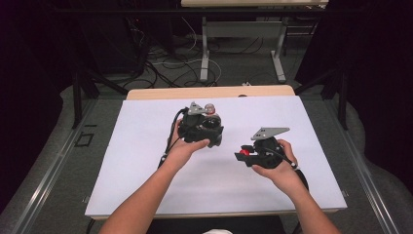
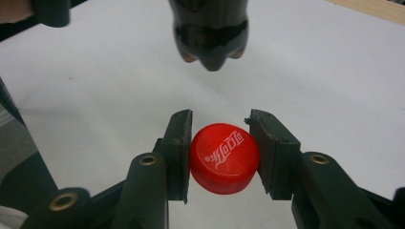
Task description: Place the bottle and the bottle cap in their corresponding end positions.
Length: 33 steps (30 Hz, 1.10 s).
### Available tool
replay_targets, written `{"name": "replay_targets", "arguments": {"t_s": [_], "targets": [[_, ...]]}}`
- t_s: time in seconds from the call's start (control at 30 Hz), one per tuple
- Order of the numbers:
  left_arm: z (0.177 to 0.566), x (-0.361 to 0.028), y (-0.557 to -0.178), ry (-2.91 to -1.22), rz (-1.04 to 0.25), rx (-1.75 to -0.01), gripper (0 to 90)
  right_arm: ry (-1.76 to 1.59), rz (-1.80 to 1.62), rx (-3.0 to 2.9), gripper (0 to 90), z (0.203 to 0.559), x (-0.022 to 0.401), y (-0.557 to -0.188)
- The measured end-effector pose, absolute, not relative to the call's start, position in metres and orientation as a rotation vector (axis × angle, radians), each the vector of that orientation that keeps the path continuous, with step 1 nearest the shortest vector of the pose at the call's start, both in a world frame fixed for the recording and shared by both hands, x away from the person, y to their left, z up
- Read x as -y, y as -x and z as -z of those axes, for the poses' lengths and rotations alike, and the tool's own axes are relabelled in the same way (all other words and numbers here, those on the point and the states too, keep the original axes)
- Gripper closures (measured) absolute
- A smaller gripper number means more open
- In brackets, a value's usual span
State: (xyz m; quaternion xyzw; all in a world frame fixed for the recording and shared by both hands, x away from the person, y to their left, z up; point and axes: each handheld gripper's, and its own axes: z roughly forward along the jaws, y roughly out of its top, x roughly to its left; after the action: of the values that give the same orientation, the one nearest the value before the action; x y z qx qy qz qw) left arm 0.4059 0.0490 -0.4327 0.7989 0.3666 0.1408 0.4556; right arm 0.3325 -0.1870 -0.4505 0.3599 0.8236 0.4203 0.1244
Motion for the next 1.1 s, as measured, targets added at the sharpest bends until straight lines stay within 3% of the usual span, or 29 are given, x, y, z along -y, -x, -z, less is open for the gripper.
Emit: {"name": "replay_targets", "arguments": {"t_s": [0.57, 1.1], "targets": [[0.46, -0.045, -0.454, -1.937, -0.396, -0.995, 29.9, -1.102, -1.268, -2.36, 60.9, 0.459, 0.191, -0.335], [0.491, -0.042, -0.466, -1.946, -0.397, -1.021, 29.8, -1.085, -1.242, -2.392, 60.9, 0.469, 0.178, -0.335]]}}
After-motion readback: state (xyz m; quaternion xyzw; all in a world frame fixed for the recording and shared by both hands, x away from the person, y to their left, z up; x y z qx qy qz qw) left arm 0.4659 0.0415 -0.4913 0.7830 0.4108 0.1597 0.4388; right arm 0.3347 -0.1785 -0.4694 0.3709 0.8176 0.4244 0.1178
